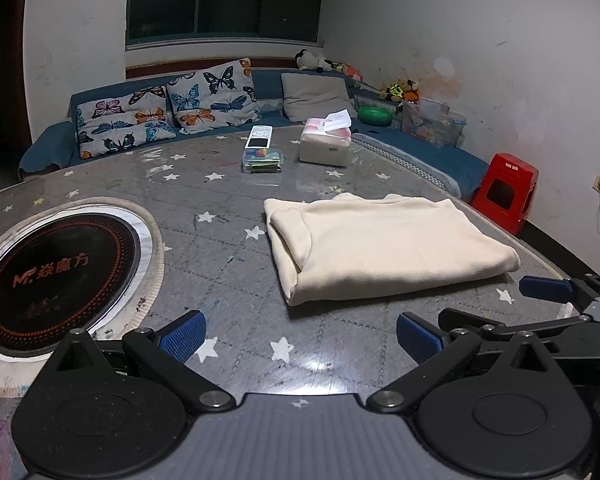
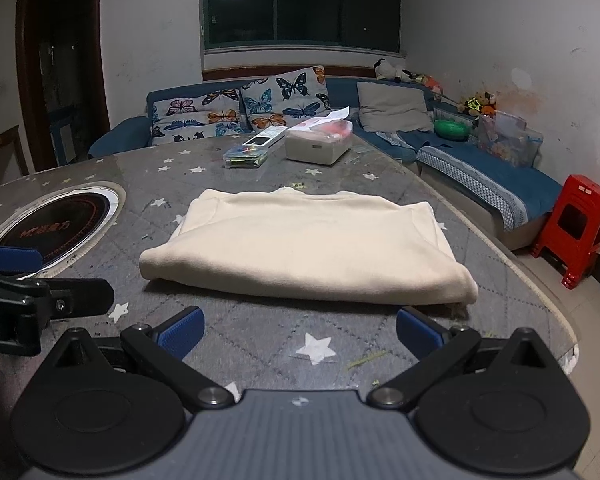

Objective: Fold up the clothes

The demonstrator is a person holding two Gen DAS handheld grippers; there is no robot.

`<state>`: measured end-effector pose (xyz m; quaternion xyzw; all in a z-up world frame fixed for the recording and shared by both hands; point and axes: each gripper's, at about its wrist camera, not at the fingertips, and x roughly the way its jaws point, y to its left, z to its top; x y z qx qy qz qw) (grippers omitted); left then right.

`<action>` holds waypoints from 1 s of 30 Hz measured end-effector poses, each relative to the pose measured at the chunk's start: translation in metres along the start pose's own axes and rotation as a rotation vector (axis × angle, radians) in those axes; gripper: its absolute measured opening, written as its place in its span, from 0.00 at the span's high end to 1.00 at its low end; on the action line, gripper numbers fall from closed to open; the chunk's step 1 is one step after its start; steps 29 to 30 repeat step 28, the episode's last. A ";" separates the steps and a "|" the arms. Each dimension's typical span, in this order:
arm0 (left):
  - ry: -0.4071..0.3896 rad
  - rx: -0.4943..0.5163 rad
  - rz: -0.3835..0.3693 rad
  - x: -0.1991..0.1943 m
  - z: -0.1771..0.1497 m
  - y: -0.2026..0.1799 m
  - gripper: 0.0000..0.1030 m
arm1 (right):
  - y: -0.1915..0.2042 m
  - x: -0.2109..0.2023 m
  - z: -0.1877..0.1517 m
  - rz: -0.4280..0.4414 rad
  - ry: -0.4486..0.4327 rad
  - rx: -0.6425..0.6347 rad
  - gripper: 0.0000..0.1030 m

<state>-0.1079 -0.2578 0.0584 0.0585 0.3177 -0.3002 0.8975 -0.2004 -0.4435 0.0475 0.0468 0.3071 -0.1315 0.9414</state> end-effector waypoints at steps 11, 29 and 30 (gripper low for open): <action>0.011 -0.007 0.012 0.007 -0.001 0.001 0.00 | 0.003 0.007 -0.002 0.010 0.017 0.001 0.00; 0.020 0.002 0.019 0.019 0.001 -0.002 0.00 | -0.001 0.018 -0.004 0.004 0.040 0.010 0.00; 0.020 0.002 0.019 0.019 0.001 -0.002 0.00 | -0.001 0.018 -0.004 0.004 0.040 0.010 0.00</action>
